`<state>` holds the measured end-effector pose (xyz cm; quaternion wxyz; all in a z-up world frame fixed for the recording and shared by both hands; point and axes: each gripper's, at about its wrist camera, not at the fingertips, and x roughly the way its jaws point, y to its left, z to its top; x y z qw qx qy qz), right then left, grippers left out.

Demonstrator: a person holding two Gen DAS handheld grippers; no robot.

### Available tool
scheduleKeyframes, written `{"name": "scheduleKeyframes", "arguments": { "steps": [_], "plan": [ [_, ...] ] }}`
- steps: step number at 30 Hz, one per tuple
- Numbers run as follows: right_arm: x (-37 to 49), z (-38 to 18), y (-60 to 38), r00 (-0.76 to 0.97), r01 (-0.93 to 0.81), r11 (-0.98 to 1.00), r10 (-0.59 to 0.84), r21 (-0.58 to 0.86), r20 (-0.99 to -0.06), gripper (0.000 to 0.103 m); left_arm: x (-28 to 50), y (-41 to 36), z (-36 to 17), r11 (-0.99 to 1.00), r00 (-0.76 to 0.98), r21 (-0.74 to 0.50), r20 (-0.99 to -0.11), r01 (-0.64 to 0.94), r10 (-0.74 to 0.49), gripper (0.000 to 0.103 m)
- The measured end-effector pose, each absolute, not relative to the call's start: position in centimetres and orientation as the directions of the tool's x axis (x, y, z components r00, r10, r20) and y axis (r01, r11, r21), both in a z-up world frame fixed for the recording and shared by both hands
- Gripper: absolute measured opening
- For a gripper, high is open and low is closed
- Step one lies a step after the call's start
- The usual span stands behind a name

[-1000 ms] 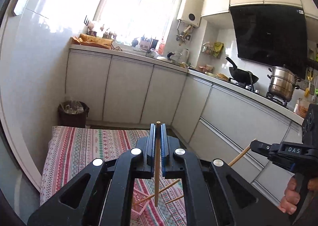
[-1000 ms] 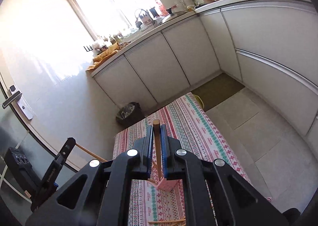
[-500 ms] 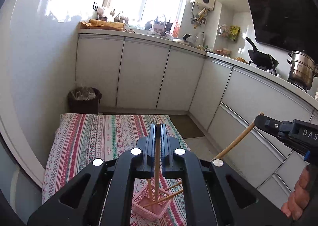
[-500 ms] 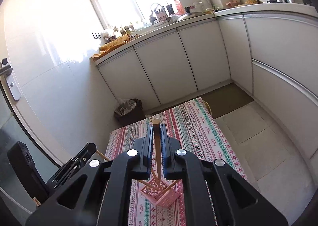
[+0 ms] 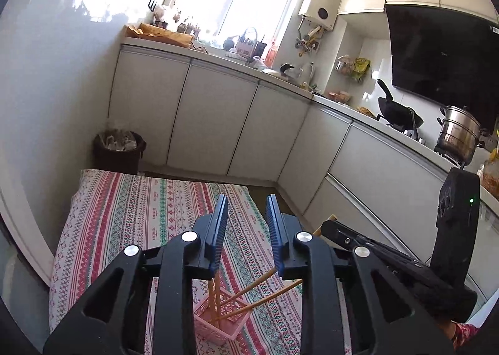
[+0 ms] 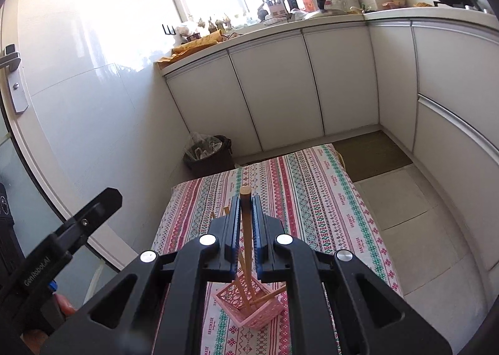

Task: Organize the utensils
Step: 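Carry both chopsticks above the pink cup and open both tools to drop them in, then move both open tools from the cup back toward the chopstick pile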

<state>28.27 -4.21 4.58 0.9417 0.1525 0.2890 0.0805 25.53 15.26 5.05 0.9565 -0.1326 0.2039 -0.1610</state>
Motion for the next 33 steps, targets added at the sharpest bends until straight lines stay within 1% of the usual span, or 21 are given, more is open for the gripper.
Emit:
{"name": "scheduleKeyframes", "arguments": {
  "steps": [4, 6, 7, 10, 14, 15, 17, 19, 22, 23, 25, 27, 30, 31, 32, 33],
  "plan": [
    [29.1, 3.5, -3.4, 0.793, -0.065, 0.948, 0.239, 0.313, -0.561, 0.009, 25.9, 15.6, 4.7, 0.919, 0.866, -0.319, -0.363, 0.231, -0.344, 0.027],
    [29.4, 3.0, -3.2, 0.785, -0.045, 0.954, 0.217, 0.296, -0.580, 0.016, 26.1, 15.6, 4.4, 0.926, 0.864, -0.312, -0.382, 0.215, -0.329, 0.027],
    [29.4, 2.8, -3.1, 0.785, -0.040, 0.957, 0.208, 0.288, -0.583, 0.022, 26.2, 15.5, 4.3, 0.928, 0.862, -0.308, -0.390, 0.210, -0.324, 0.027],
    [29.1, 2.8, -3.4, 0.793, -0.022, 0.958, 0.190, 0.285, -0.579, 0.030, 26.2, 15.5, 4.1, 0.934, 0.862, -0.295, -0.400, 0.200, -0.311, 0.027],
    [28.6, 2.9, -4.0, 0.796, -0.001, 0.959, 0.174, 0.285, -0.580, 0.032, 25.9, 15.3, 4.1, 0.940, 0.865, -0.281, -0.403, 0.195, -0.300, 0.030],
    [28.4, 3.0, -4.1, 0.796, 0.002, 0.958, 0.172, 0.286, -0.580, 0.033, 25.9, 15.2, 4.0, 0.943, 0.865, -0.273, -0.408, 0.189, -0.291, 0.033],
    [27.8, 3.2, -4.4, 0.802, 0.005, 0.957, 0.169, 0.289, -0.574, 0.042, 25.7, 14.9, 3.8, 0.952, 0.867, -0.251, -0.420, 0.174, -0.269, 0.038],
    [27.1, 3.4, -4.5, 0.810, 0.013, 0.960, 0.154, 0.280, -0.566, 0.047, 25.5, 14.4, 3.6, 0.960, 0.865, -0.225, -0.434, 0.165, -0.251, 0.045],
    [26.0, 3.5, -5.1, 0.817, 0.034, 0.960, 0.134, 0.279, -0.561, 0.057, 24.9, 13.6, 3.3, 0.967, 0.867, -0.193, -0.439, 0.166, -0.236, 0.048],
    [25.7, 3.5, -5.3, 0.817, 0.044, 0.960, 0.125, 0.278, -0.563, 0.061, 24.6, 13.5, 3.3, 0.969, 0.868, -0.185, -0.439, 0.165, -0.232, 0.051],
    [25.3, 3.5, -5.7, 0.812, 0.062, 0.961, 0.108, 0.269, -0.574, 0.064, 24.0, 13.3, 3.4, 0.971, 0.873, -0.174, -0.433, 0.162, -0.223, 0.060],
    [24.7, 3.6, -6.1, 0.814, 0.082, 0.961, 0.089, 0.265, -0.574, 0.069, 23.5, 13.2, 3.4, 0.974, 0.880, -0.165, -0.425, 0.154, -0.211, 0.066],
    [23.5, 3.8, -6.7, 0.826, 0.119, 0.961, 0.044, 0.251, -0.562, 0.081, 22.9, 12.7, 3.4, 0.978, 0.883, -0.147, -0.425, 0.148, -0.198, 0.073],
    [23.1, 3.8, -6.9, 0.828, 0.131, 0.962, 0.028, 0.241, -0.560, 0.084, 22.7, 12.5, 3.3, 0.979, 0.884, -0.141, -0.426, 0.146, -0.193, 0.075],
    [22.7, 3.8, -7.1, 0.829, 0.140, 0.962, 0.015, 0.233, -0.559, 0.087, 22.6, 12.3, 3.2, 0.981, 0.884, -0.131, -0.428, 0.144, -0.188, 0.079],
    [22.2, 3.7, -7.3, 0.830, 0.149, 0.962, 0.003, 0.227, -0.558, 0.089, 22.4, 12.0, 3.1, 0.982, 0.884, -0.120, -0.429, 0.145, -0.184, 0.082]
  ]
}}
